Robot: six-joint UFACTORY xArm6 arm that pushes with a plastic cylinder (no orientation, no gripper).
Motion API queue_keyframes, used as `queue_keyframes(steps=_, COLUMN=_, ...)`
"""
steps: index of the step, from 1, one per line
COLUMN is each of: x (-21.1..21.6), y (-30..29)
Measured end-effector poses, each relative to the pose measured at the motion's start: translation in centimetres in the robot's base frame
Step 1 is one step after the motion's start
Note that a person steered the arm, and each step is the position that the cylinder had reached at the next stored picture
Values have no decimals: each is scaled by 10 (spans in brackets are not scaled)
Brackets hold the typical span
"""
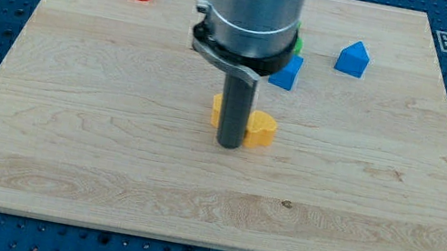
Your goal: Move the yellow heart diagonally bottom right to the blue cube
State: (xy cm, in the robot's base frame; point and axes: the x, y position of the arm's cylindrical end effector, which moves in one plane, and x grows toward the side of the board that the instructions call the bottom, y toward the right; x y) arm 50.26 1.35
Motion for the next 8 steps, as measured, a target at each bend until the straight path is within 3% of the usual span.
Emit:
queue_keyframes(steps=3, x=-13, y=71)
queue_keyframes(steps=6, x=-26, y=72)
queue_keyframes(steps=8, x=-64, y=72)
